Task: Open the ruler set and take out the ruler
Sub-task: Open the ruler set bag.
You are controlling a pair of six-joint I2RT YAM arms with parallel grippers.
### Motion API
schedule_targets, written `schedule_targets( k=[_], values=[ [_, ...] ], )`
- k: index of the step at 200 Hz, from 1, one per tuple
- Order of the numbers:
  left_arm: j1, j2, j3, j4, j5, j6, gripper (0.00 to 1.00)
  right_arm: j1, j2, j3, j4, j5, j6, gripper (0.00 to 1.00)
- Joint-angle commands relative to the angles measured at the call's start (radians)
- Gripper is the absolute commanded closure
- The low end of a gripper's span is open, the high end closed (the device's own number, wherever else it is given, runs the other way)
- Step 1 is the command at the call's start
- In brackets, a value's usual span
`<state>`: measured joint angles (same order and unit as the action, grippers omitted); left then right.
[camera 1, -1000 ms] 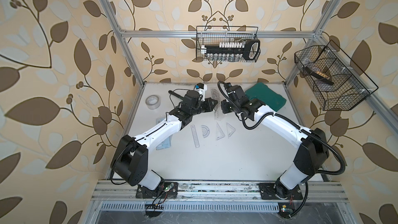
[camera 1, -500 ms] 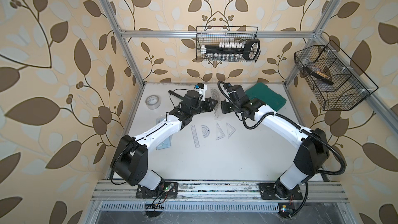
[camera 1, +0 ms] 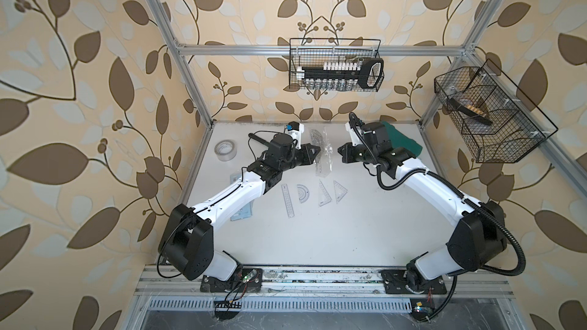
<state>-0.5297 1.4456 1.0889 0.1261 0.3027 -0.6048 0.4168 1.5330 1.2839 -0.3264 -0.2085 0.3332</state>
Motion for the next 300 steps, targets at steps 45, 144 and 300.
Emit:
schedule_targets(
  k=[45, 144, 300],
  values=[
    [0.012, -0.05, -0.02, 0.043, 0.014, 0.015, 1.0, -0.005, -0.049, -0.042, 0.078, -0.126, 0.022, 0.67],
    [0.013, -0.044, -0.03, 0.073, 0.041, -0.013, 1.0, 0.092, -0.011, 0.048, -0.013, -0.001, -0.003, 0.44],
    [0.013, -0.059, -0.034, 0.089, 0.069, -0.019, 1.0, 0.111, 0.066, 0.143, -0.087, 0.239, -0.014, 0.49]
  ],
)
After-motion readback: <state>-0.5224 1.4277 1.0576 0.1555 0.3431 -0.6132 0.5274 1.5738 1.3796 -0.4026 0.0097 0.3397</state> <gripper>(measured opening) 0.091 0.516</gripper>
